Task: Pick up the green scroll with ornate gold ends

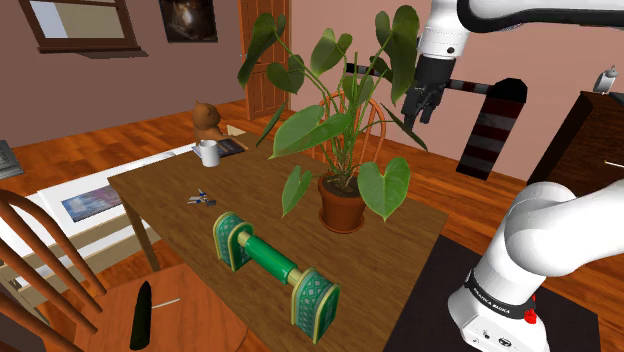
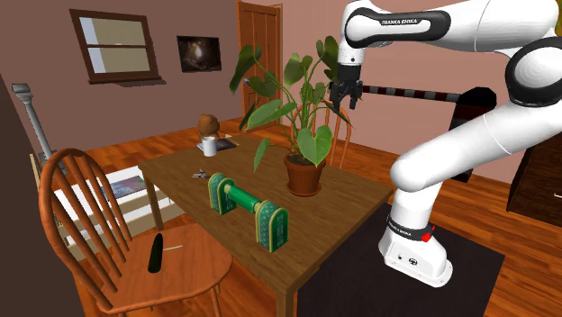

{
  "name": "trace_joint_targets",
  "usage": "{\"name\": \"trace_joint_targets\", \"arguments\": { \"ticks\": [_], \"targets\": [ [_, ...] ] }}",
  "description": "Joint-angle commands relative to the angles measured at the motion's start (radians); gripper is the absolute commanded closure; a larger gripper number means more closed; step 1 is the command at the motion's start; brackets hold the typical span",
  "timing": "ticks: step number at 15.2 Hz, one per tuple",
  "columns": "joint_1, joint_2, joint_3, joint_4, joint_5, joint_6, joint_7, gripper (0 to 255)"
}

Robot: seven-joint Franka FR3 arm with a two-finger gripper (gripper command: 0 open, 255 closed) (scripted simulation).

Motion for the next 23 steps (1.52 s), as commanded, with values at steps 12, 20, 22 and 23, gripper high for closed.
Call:
{"name": "trace_joint_targets", "arguments": {
  "ticks": [12, 20, 22, 23],
  "targets": [
    [0.085, 0.149, 0.185, -0.101, 0.125, 0.234, 0.191, 0],
    [0.132, 0.351, 0.322, -0.083, 0.177, 0.413, 0.328, 0],
    [0.140, 0.411, 0.355, -0.066, 0.180, 0.456, 0.364, 0],
    [0.144, 0.442, 0.372, -0.055, 0.179, 0.476, 0.383, 0]
  ]
}}
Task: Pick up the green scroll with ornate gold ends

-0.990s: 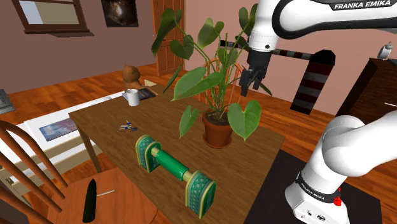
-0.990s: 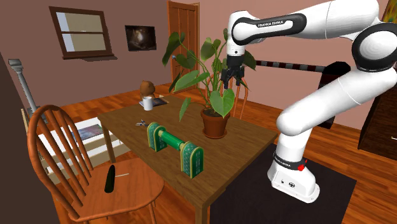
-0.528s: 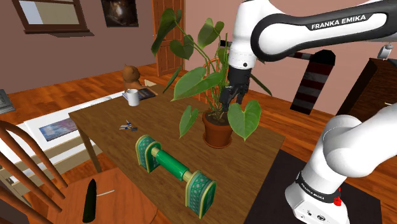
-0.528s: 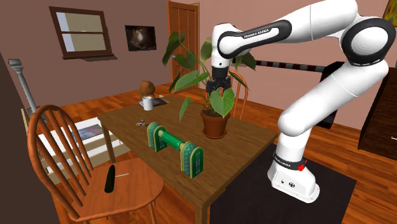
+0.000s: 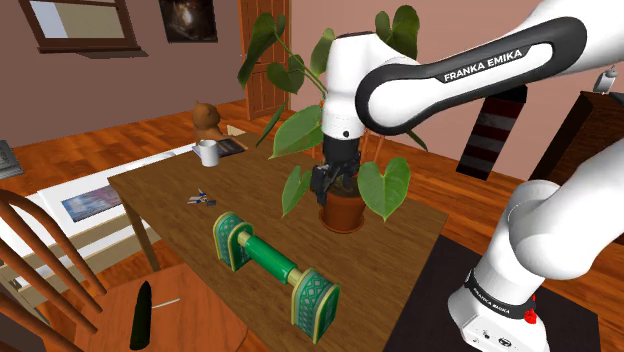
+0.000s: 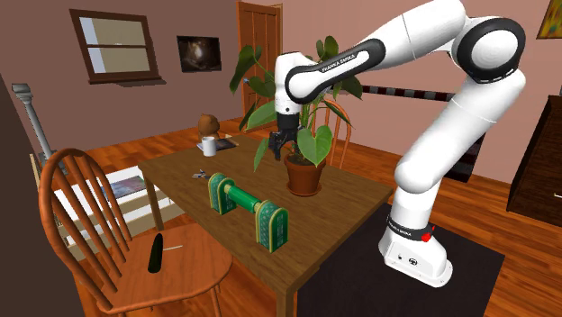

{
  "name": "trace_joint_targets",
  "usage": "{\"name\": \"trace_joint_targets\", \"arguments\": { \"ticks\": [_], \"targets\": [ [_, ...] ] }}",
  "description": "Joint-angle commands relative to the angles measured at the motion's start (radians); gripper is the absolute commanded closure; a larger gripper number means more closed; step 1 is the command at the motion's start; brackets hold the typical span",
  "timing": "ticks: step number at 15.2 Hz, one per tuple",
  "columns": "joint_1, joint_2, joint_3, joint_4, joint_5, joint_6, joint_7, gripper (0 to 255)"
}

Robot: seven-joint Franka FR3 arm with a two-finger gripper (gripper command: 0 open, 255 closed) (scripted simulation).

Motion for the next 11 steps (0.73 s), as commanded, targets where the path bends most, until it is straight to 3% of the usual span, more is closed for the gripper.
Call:
{"name": "trace_joint_targets", "arguments": {
  "ticks": [1, 6, 11],
  "targets": [
    [0.007, 0.073, 0.038, 0.020, -0.002, 0.053, 0.042, 0],
    [0.021, 0.246, 0.114, 0.095, -0.040, 0.144, 0.148, 0],
    [0.044, 0.436, 0.169, 0.199, -0.125, 0.211, 0.272, 0]
  ]
}}
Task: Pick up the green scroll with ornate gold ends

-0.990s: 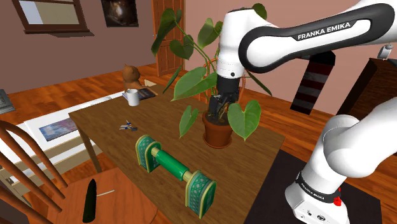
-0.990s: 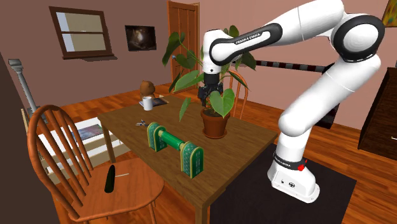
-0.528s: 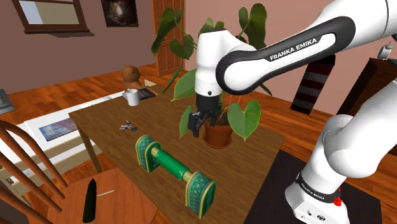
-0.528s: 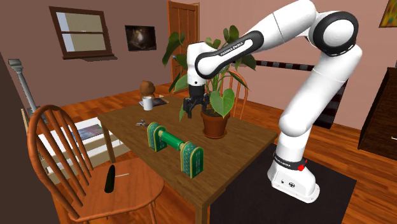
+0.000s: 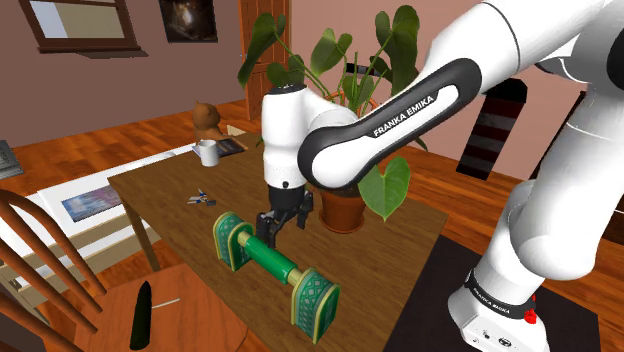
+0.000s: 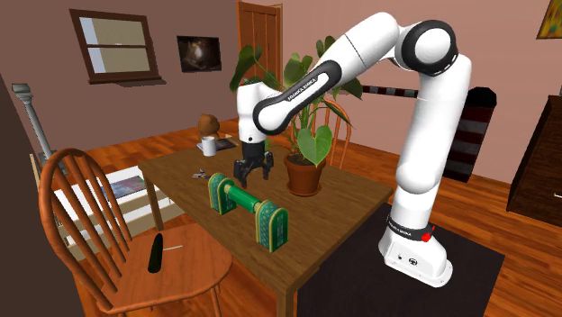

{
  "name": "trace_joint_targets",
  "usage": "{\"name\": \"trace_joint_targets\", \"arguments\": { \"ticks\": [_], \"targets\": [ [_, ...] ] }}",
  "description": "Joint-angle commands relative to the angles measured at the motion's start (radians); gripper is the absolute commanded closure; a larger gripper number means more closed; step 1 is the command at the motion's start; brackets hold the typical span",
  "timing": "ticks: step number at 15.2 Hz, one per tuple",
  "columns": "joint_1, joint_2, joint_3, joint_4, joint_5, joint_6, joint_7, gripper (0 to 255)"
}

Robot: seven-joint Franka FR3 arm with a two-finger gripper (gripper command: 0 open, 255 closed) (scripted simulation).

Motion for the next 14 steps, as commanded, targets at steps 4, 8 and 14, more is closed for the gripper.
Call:
{"name": "trace_joint_targets", "arguments": {
  "ticks": [4, 8, 14],
  "targets": [
    [0.029, 0.130, 0.020, 0.066, -0.070, 0.046, 0.087, 0],
    [0.034, 0.166, 0.015, 0.049, -0.095, 0.096, 0.103, 0],
    [0.036, 0.189, 0.010, 0.039, -0.111, 0.125, 0.113, 255]
  ]
}}
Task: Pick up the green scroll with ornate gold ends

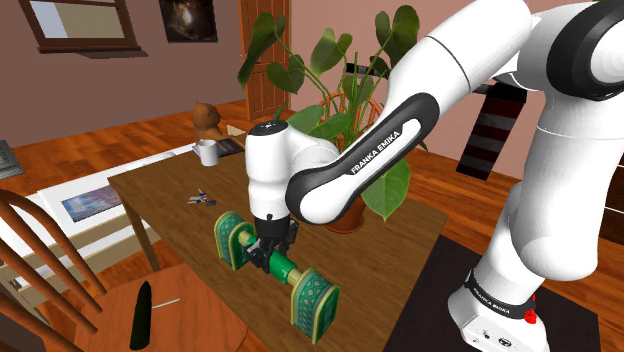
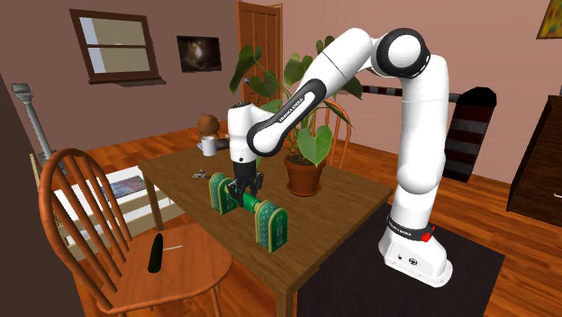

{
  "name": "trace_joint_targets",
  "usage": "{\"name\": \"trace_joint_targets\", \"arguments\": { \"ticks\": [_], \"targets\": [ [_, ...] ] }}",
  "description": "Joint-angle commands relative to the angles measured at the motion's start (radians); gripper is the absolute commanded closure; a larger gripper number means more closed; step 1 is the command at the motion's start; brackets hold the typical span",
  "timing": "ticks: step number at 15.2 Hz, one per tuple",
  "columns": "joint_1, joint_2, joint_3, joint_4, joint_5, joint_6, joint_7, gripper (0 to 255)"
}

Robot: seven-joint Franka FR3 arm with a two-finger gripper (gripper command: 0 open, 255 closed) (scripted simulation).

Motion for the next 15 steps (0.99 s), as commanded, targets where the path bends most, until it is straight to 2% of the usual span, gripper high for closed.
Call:
{"name": "trace_joint_targets", "arguments": {
  "ticks": [1, 8, 15],
  "targets": [
    [0.000, 0.001, -0.001, -0.001, 0.000, 0.001, 0.000, 255],
    [0.001, 0.003, 0.000, -0.001, -0.002, 0.003, 0.003, 255],
    [-0.008, -0.062, 0.010, 0.029, 0.042, -0.083, -0.027, 255]
  ]
}}
